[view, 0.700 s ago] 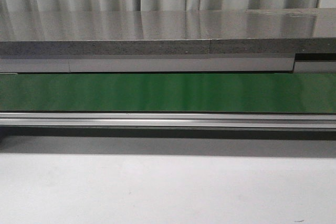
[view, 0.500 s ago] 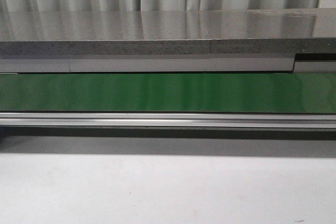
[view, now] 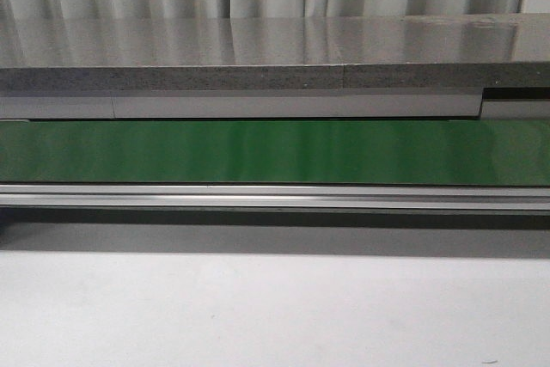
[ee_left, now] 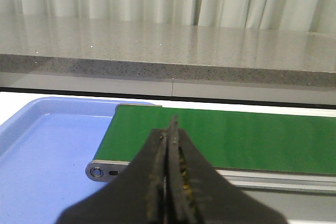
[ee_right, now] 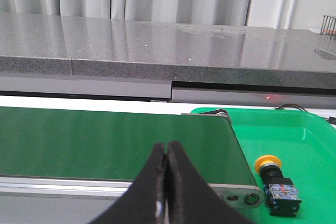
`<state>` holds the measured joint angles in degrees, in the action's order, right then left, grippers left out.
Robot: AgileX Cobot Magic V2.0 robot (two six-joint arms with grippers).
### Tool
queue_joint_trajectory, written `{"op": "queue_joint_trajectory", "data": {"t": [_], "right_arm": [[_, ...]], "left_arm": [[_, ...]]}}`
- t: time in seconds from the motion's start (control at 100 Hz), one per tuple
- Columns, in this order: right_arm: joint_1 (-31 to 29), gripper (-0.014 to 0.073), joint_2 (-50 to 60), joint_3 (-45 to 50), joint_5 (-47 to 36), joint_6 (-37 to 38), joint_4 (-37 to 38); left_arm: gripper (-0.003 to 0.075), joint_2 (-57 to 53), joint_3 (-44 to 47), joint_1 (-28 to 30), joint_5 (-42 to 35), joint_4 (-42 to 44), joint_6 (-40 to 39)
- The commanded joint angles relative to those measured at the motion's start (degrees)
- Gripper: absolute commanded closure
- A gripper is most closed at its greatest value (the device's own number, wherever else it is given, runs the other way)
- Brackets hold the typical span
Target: Move button from right to left
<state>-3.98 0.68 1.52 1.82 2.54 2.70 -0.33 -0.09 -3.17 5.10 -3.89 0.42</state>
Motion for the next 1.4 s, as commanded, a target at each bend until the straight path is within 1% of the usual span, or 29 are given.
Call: {"op": "queue_joint_trajectory", "data": {"t": [0.0,0.19,0.28,0.42,0.57,0.73,0.82,1.08,1.3,1.39], "right_arm": [[0.0,0.0660,1.0,-0.8,-4.3,-0.2,0.3],[0.0,0.0660,0.4,-1.9,-3.6,-0.2,0.3],[0.0,0.0660,-0.8,-4.9,-0.4,-0.2,0.3],[0.0,0.0660,-4.9,-12.4,6.4,-0.2,0.3],[0.0,0.0660,-11.9,-21.7,12.5,-0.2,0.3],[0.0,0.0660,-20.5,-29.8,15.3,-0.2,0.3],[0.0,0.0660,-26.1,-32.9,15.6,-0.2,-0.4],[0.0,0.0660,-41.5,-41.8,21.2,-0.2,-0.8],[-0.2,0.0660,-50.9,-48.0,30.6,-0.2,-0.7],[-0.7,0.0659,-54.4,-50.2,35.0,-0.2,0.5]], "left_arm": [[0.0741,-1.7,2.6,0.0,-4.2,-0.1,-0.4],[0.0741,-1.7,2.6,0.0,-4.2,-0.1,-0.4],[0.0741,-1.7,2.6,0.0,-4.2,-0.1,-0.4],[0.0741,-1.7,2.6,0.0,-4.2,-0.1,-0.4],[0.0741,-1.7,2.6,0.0,-4.2,-0.1,-0.4],[0.0741,-1.7,2.6,0.0,-4.2,-0.1,-0.4],[0.0741,-1.7,2.6,0.0,-4.2,-0.1,-0.4],[0.0740,-1.7,2.6,0.0,-4.2,-0.1,-0.4],[0.0741,-1.7,2.6,0.0,-4.2,-0.1,-0.4],[0.0741,-1.7,2.6,0.0,-4.2,-0.1,-0.4]]}}
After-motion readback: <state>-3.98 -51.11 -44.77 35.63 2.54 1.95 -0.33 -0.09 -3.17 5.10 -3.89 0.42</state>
